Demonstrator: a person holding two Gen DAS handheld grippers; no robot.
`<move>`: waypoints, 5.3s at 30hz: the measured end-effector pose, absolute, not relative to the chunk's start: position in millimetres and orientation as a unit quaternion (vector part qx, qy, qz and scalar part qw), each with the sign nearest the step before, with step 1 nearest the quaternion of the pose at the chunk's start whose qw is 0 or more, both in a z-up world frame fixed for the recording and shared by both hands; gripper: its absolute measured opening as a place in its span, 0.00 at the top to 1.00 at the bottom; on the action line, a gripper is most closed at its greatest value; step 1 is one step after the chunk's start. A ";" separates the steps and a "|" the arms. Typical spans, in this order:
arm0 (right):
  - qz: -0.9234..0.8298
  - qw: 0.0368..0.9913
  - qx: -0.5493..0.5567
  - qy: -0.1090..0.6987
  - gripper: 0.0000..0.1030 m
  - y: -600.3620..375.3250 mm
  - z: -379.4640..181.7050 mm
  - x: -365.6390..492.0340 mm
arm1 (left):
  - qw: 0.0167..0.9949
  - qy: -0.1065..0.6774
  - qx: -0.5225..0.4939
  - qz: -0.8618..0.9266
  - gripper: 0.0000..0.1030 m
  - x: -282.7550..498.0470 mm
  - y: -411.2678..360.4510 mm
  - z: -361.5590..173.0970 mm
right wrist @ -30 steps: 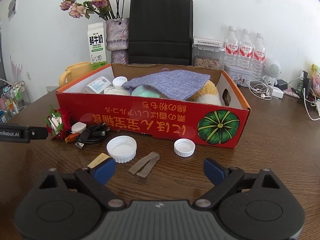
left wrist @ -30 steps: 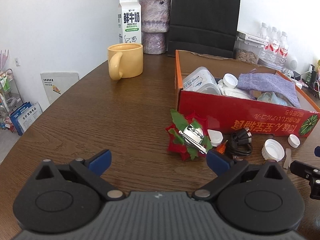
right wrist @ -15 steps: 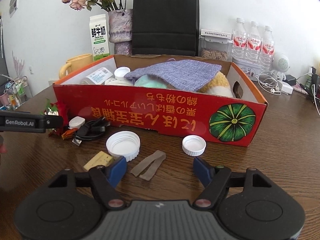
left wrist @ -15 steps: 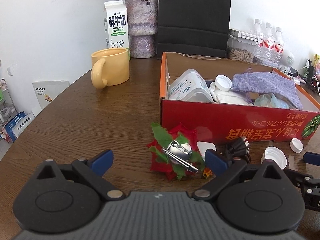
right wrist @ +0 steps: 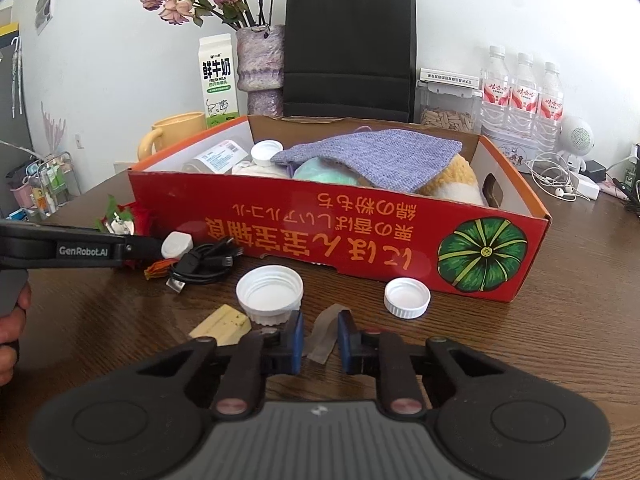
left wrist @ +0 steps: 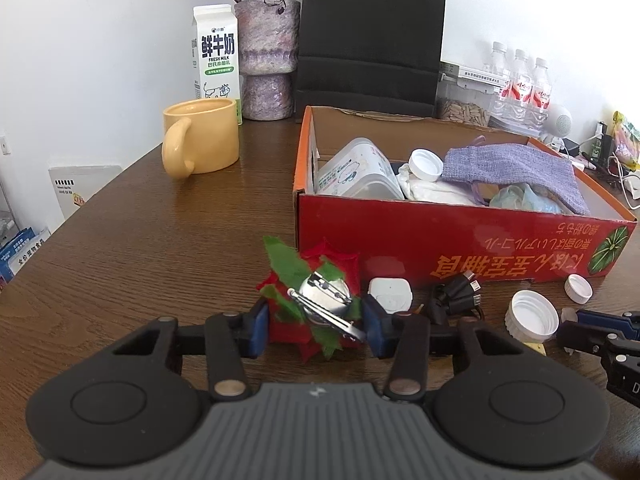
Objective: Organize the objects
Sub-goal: 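Grasp the red-and-green flower ornament with the left gripper while the right gripper grasps the tan strip, then carry the flower ornament into the box with the left gripper while the right gripper carries the strip there, then open the left gripper over the box while the right gripper releases the tan strip, then move both grippers back out of the box toward the soap bar and caps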
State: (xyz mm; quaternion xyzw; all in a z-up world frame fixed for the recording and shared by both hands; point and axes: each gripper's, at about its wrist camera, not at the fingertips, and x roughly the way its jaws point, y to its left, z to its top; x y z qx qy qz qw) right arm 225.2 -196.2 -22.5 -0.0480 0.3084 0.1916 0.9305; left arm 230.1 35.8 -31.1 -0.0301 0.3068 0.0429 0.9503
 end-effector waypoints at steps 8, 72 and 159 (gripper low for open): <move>0.195 0.936 -0.039 0.290 0.96 -198.2 -18.6 215.3 | 0.953 0.296 -0.041 0.048 0.54 212.8 39.4 -23.8; 0.204 0.961 -0.021 0.185 0.92 -195.1 46.8 354.6 | 0.971 0.238 -0.031 -0.002 0.51 355.2 -21.1 33.5; 0.176 0.947 -0.060 0.261 0.00 -260.8 13.9 208.7 | 0.939 0.345 -0.008 0.015 0.00 199.7 -45.9 -3.2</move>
